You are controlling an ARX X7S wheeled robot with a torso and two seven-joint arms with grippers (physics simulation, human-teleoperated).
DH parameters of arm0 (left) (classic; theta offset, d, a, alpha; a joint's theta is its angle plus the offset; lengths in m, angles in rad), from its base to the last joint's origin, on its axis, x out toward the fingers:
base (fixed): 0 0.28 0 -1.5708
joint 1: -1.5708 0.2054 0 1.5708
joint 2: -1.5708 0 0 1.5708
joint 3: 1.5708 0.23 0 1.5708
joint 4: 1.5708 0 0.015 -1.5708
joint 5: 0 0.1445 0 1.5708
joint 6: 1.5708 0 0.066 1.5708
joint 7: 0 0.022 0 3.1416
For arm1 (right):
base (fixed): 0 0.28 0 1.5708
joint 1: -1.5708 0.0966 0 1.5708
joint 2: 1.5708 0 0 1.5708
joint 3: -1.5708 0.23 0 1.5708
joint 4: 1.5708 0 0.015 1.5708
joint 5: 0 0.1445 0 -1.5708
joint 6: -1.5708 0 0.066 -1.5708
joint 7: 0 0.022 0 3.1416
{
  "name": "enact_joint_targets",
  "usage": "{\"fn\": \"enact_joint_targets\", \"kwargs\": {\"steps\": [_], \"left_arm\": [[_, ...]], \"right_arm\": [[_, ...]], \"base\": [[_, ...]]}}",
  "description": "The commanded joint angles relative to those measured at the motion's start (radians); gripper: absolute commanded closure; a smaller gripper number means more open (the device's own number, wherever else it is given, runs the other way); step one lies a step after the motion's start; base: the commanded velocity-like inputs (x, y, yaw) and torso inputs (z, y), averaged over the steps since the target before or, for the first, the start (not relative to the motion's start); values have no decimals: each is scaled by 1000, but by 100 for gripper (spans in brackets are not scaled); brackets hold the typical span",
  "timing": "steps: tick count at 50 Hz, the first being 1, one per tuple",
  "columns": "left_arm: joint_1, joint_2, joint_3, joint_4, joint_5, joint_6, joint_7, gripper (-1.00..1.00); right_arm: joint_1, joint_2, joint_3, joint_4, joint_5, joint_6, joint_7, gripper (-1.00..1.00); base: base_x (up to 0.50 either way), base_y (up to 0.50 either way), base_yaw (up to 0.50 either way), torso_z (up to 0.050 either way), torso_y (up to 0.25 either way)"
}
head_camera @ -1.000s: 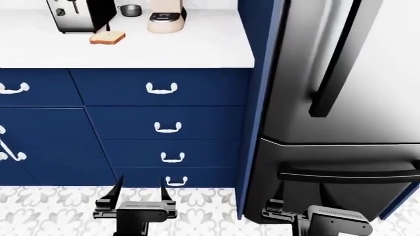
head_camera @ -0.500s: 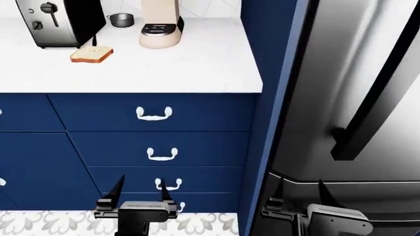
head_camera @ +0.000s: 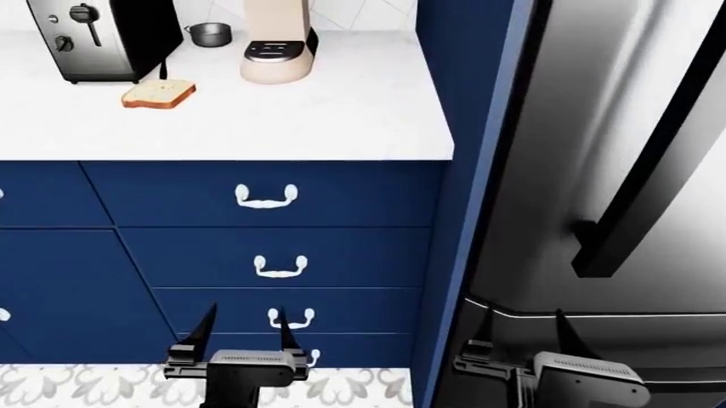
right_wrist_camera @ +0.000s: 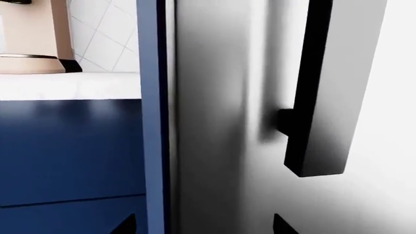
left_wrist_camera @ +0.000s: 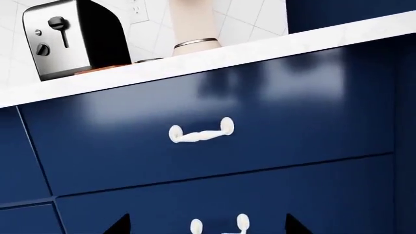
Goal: Open the fridge door
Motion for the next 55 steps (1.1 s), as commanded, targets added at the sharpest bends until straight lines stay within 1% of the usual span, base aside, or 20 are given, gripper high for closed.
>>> {"fn": "enact_joint_targets", "kwargs": {"steps": [1,24,25,26,28,55], "left_arm": [[-1,17,-15,3,16,-15,15,-100],[-5,11,-8,-3,0,-7,0,-100],[14,-1,-12,100,-7,-88,4,-100],[4,6,-8,37,-3,-36,1,-100],[-8,10,-6,-9,-2,-3,-2,-100],[-7,1,8,2,-10,-8,-18,-100]], "right_arm": [[-6,-12,20,-8,-21,-20,-23,-100],[-6,-4,12,0,7,-37,-21,-100],[-6,-4,12,1,8,-37,-20,-100],[-6,-4,12,-1,8,-37,-19,-100],[-7,-3,12,1,9,-39,-17,-100],[-7,9,4,-14,14,-26,5,-100]], "base": [[0,0,0,0,0],[-29,2,-488,0,0],[-35,5,-500,0,0],[-35,5,-500,0,0],[-31,5,-500,0,0],[-31,8,-500,0,0]]}}
